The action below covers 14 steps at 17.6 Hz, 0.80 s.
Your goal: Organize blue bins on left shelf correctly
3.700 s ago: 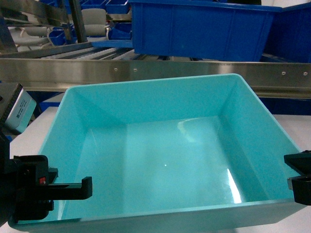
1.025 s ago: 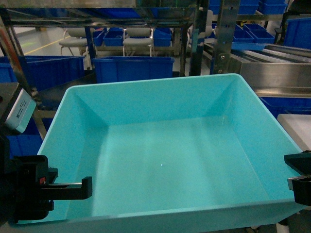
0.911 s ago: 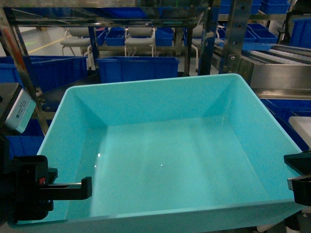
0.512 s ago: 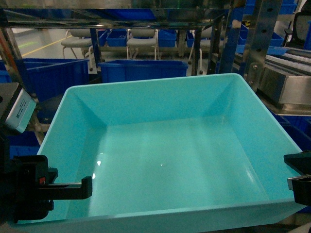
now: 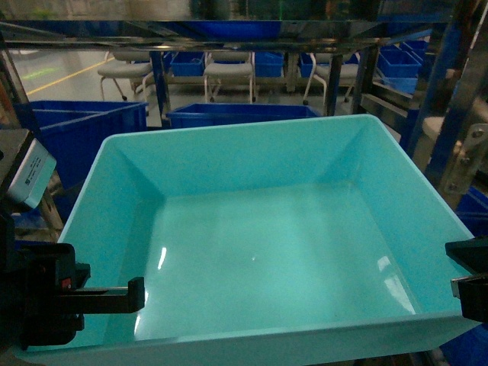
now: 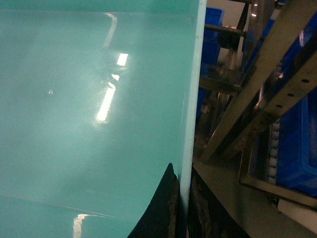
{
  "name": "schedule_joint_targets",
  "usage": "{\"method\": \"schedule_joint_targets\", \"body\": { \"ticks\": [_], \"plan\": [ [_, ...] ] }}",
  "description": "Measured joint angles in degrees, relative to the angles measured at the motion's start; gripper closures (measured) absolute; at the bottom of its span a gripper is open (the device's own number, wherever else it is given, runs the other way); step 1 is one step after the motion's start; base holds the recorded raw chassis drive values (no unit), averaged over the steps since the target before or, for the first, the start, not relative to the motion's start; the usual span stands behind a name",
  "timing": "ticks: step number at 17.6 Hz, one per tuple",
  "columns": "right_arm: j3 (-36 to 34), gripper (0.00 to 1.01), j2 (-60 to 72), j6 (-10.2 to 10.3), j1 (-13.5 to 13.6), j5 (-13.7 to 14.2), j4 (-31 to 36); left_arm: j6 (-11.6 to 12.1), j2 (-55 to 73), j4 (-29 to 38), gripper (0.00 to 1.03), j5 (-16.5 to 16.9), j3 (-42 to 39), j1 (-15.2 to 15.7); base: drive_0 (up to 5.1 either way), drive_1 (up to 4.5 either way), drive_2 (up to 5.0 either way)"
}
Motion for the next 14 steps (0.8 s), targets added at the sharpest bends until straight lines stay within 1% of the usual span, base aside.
{"method": "schedule_joint_targets", "body": {
  "ticks": [2, 11, 14],
  "plan": [
    [0.0, 0.99, 0.0, 0.0, 0.0, 0.0, -0.2, 0.0, 0.0, -0.2, 1.01, 0.0, 0.0, 0.0, -3.9, 4.72, -0.2],
    [0.0, 0.99, 0.0, 0.0, 0.0, 0.0, 0.1, 0.0, 0.0, 0.0, 1.01, 0.0, 0.0, 0.0, -3.0, 5.04, -1.7],
    [0.0, 0.99, 0.0, 0.0, 0.0, 0.0, -0.1, 0.0, 0.0, 0.0, 1.01, 0.0, 0.0, 0.0, -0.3, 2.56, -3.1]
  ]
}}
